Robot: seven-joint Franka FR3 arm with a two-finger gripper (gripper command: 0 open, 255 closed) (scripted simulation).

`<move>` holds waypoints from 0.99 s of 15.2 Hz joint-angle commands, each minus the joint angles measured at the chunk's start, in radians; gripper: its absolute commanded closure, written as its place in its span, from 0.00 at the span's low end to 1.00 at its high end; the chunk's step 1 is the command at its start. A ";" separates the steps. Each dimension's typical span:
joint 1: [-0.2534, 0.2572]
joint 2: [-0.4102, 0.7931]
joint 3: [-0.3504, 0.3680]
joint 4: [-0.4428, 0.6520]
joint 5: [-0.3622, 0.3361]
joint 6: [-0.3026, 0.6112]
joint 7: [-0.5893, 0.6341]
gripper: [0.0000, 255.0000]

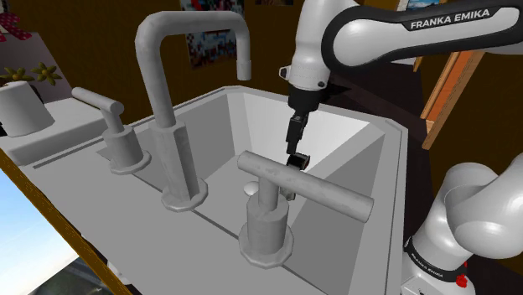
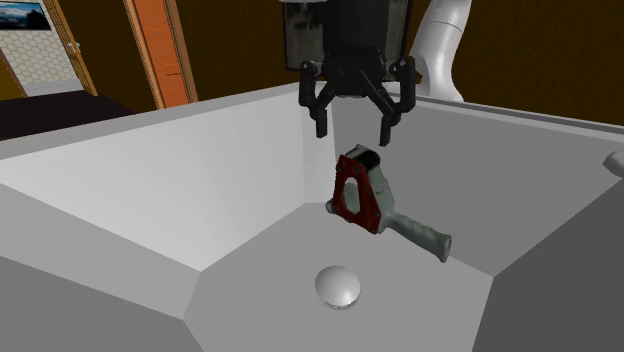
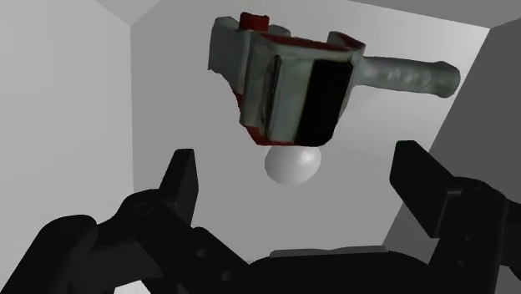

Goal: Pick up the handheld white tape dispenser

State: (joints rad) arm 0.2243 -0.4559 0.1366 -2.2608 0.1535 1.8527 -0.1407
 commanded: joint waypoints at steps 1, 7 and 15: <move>0.009 0.013 0.005 -0.001 0.005 0.019 -0.012 0.00; 0.011 0.022 0.010 -0.074 0.010 0.101 -0.020 0.00; 0.011 0.023 0.011 -0.081 0.011 0.109 -0.020 1.00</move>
State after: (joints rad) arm 0.2350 -0.4339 0.1472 -2.3399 0.1644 1.9620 -0.1606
